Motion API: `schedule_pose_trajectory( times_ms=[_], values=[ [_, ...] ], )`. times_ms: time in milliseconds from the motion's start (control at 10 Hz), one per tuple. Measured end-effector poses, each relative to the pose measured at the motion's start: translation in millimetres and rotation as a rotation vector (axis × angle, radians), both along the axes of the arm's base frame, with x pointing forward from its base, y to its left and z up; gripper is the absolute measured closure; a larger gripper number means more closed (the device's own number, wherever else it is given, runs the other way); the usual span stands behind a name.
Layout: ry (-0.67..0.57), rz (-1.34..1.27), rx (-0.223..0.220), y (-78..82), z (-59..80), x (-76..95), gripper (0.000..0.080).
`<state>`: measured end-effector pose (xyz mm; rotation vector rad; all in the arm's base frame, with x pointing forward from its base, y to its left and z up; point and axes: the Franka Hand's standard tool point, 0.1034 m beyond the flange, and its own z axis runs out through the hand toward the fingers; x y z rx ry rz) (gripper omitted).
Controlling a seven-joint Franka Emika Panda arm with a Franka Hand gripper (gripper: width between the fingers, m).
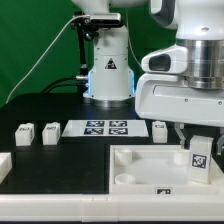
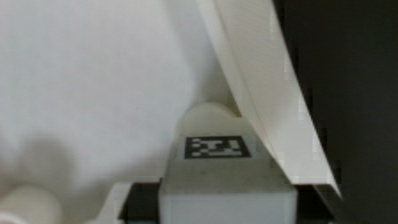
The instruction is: Assemble one leg
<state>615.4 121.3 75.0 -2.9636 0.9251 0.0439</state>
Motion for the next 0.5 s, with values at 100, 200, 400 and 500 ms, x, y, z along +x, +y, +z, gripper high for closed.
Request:
schedule_pose_trajectory(
  times_ms=[100,200,400,500],
  values=[
    [0.009,-0.149,0.016,-0.2,-0.4,0.3,0.0507],
    [0.015,-0.327,0.032,-0.6,-1.7,1.6,0.0507],
    [0.006,-0.539,0.045,-0.4,-2.0,4.4,0.0506],
    [0.001,-0.635,0.059,-1.2,-1.8,6.2,0.0506]
  ],
)
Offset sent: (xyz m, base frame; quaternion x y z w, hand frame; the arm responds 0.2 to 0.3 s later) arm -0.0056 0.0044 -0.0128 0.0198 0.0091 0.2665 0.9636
